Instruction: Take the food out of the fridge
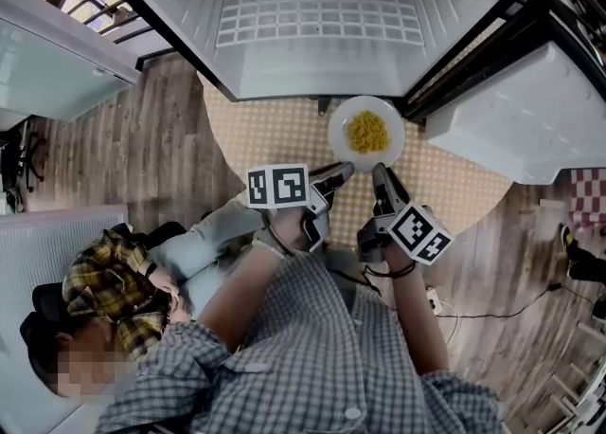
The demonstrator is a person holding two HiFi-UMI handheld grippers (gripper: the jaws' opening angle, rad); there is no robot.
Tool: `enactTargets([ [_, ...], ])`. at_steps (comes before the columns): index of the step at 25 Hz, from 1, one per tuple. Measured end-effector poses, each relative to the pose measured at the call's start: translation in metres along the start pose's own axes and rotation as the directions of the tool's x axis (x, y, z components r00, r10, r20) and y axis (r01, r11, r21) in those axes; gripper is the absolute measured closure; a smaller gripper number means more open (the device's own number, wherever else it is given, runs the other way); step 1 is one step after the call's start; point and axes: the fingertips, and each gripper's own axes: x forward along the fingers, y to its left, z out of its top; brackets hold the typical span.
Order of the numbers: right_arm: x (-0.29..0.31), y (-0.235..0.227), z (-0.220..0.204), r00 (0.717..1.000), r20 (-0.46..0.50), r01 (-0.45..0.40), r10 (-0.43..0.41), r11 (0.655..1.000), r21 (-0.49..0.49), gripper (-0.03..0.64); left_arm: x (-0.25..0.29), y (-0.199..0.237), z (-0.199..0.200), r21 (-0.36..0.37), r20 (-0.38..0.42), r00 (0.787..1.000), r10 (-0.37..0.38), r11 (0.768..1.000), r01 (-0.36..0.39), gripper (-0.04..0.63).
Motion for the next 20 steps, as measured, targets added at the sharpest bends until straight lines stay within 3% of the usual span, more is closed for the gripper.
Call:
enactTargets([
  [14, 0.016, -0.046, -0.04, 0.983, -0.142, 0.123, -0.113, 0.99, 0.065, 0.554, 0.018, 0.052, -0.026, -0.069, -0.102, 0.99, 0.096, 0.992, -0.103, 0.543],
  [20, 0.02, -0.057, -0.049, 0.973, -0.171, 0.166, -0.152, 0.984, 0.071, 0.554, 0.023, 0.066, -0.034, 0.007, -0.17, 0.969, 0.179, 0.984, -0.181, 0.522],
])
